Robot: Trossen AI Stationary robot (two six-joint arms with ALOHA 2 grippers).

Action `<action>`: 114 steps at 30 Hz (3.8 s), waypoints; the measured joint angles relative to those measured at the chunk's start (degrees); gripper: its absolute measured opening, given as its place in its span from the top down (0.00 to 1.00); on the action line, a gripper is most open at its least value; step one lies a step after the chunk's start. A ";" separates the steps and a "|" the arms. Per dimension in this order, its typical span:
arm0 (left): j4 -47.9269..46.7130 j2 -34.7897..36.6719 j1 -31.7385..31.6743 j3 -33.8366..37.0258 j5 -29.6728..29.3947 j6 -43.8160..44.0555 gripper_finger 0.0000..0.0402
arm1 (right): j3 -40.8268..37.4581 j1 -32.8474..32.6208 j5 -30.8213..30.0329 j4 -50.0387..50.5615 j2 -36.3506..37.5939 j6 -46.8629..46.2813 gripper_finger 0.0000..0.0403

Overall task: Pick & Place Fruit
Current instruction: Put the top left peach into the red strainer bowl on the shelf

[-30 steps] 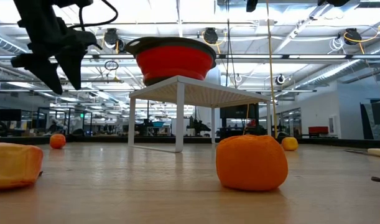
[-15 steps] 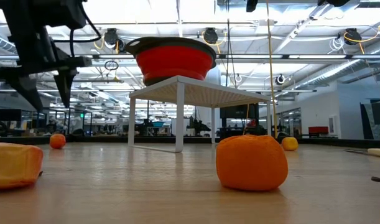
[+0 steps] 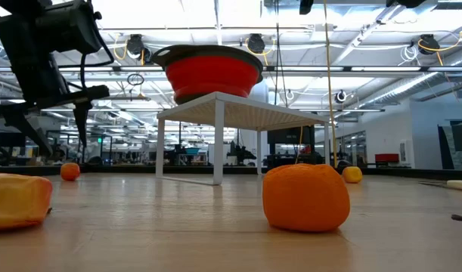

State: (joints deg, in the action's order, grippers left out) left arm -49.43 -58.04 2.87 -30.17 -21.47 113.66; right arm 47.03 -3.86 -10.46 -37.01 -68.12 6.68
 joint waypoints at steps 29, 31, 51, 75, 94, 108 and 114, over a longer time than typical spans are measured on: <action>7.65 -9.00 -4.62 1.85 6.29 1.58 0.39 | 0.00 0.00 0.02 0.02 0.00 0.00 1.00; 7.67 -9.69 -5.08 1.85 6.88 1.58 0.39 | 0.00 0.00 0.02 0.02 0.00 0.00 1.00; 8.00 -12.17 -9.53 1.85 8.50 -3.75 0.39 | 0.00 0.00 0.03 0.02 0.00 0.00 1.00; 9.28 -12.15 -11.47 1.85 10.04 -7.54 0.50 | 0.00 0.00 0.02 0.02 0.00 0.00 1.00; 10.16 -11.47 -11.47 1.85 8.96 -9.03 0.67 | 0.00 0.00 0.02 0.00 0.00 0.00 1.00; 10.30 1.97 -11.43 1.85 8.16 -9.53 0.67 | 0.00 0.00 0.03 -0.01 0.00 0.00 1.00; 14.09 9.04 -10.60 1.85 6.19 -11.35 0.67 | 0.02 0.00 0.02 -0.02 0.00 0.00 1.00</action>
State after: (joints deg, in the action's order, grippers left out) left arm -35.34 -49.00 -7.72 -28.32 -15.27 102.31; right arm 47.05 -3.86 -10.44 -37.04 -68.12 6.68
